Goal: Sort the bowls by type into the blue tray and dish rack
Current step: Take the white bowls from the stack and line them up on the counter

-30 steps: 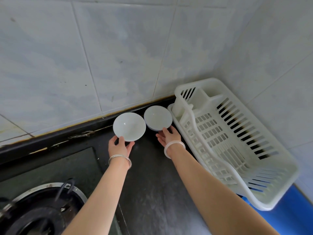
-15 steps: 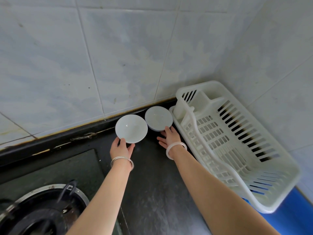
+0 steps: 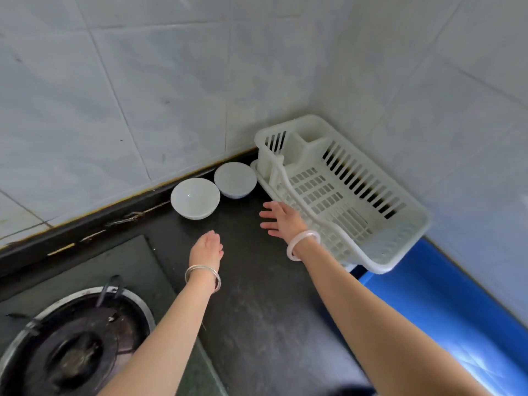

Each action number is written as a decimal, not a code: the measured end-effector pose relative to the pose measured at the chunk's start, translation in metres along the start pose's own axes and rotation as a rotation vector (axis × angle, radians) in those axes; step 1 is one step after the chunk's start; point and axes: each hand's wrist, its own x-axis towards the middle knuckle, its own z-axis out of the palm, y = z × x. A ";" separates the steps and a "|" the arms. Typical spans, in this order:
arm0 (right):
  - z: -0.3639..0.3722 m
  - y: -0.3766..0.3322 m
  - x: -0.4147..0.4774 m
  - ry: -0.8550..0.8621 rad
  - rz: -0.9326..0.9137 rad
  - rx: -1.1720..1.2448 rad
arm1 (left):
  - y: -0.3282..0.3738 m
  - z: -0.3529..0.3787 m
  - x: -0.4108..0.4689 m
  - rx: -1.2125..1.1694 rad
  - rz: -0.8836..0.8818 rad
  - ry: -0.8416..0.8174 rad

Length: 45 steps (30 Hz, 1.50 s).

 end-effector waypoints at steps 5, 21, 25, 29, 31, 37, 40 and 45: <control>-0.062 0.042 -0.089 0.093 -0.105 -0.234 | -0.058 0.020 -0.080 0.279 -0.060 -0.301; -0.174 0.226 -0.308 0.483 0.187 -0.816 | -0.194 0.061 -0.256 1.063 0.403 -0.675; -0.173 0.227 -0.308 0.529 0.233 -0.843 | -0.198 0.060 -0.258 1.055 0.406 -0.646; -0.171 0.223 -0.307 0.587 0.256 -0.911 | -0.198 0.059 -0.259 1.056 0.378 -0.639; -0.171 0.221 -0.309 0.599 0.252 -0.923 | -0.198 0.057 -0.260 1.051 0.374 -0.641; -0.186 0.215 -0.328 0.697 0.223 -0.717 | -0.196 0.060 -0.263 1.074 0.356 -0.622; -0.198 0.209 -0.339 0.760 0.217 -0.613 | -0.195 0.066 -0.266 1.100 0.418 -0.579; -0.208 0.200 -0.353 0.791 0.213 -0.563 | -0.194 0.071 -0.272 1.106 0.561 -0.501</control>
